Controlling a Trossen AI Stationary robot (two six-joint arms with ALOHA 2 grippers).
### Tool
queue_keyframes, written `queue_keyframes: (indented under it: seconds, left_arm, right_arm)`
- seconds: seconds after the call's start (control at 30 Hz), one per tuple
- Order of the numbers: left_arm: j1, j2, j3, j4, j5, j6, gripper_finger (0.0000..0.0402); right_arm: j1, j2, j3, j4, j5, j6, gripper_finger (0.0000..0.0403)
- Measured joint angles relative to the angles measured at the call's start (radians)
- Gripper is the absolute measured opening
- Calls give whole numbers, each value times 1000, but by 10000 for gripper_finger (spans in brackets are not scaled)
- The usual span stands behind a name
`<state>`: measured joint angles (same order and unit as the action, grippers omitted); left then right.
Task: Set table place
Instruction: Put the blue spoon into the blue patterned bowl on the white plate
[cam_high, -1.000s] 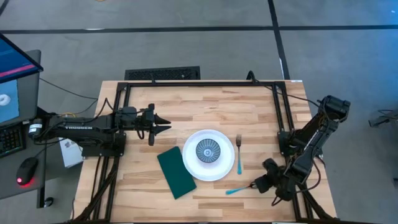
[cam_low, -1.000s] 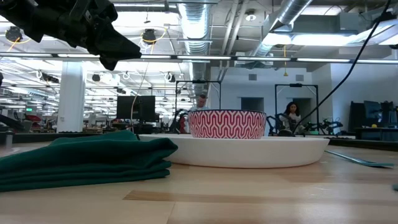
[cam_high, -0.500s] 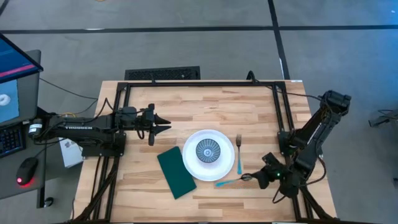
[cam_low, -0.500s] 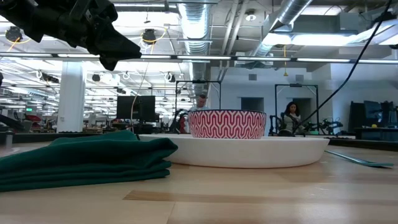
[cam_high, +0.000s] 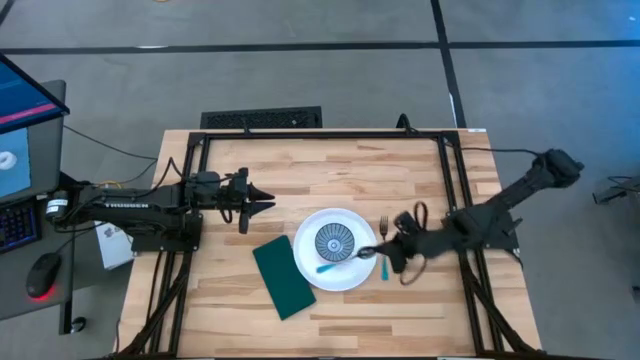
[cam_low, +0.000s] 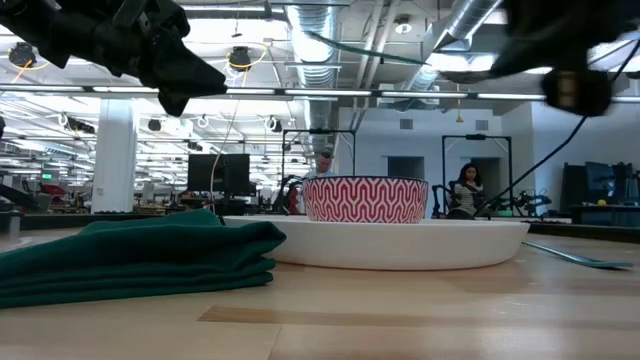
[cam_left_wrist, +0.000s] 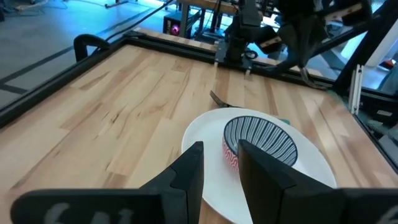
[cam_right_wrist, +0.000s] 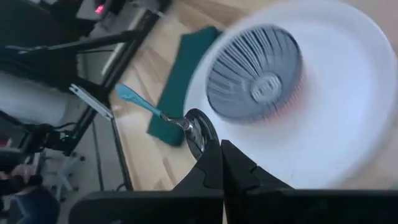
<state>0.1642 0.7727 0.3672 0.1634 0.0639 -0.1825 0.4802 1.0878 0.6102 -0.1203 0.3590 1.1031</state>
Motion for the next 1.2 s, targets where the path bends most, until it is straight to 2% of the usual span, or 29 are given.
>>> queue_keyframes:
  seconds: [0.13, 0.37, 0.5, 0.83, 1.0, 1.2]
  left_arm:
    - [0, 0, 0, -31, 0, -2, 87]
    - [0, 0, 0, -58, 0, -2, 87]
    - [0, 0, 0, -26, 1, 12, 87]
    - [0, 0, 0, -17, 3, -104, 87]
    - [-1, 0, 0, -17, 36, 23, 87]
    - [-1, 0, 0, -14, 18, 47, 87]
  right_arm:
    - [-148, 38, 1, 156, -170, -152, 9]
    - [-297, 125, 1, 260, -306, -215, 9]
    - [-335, 177, 1, 301, -330, -249, 9]
    - [-359, 211, 1, 344, -361, -316, 9]
    - [-360, 207, 1, 342, -361, -326, 9]
    - [-363, 207, 1, 342, -361, -344, 9]
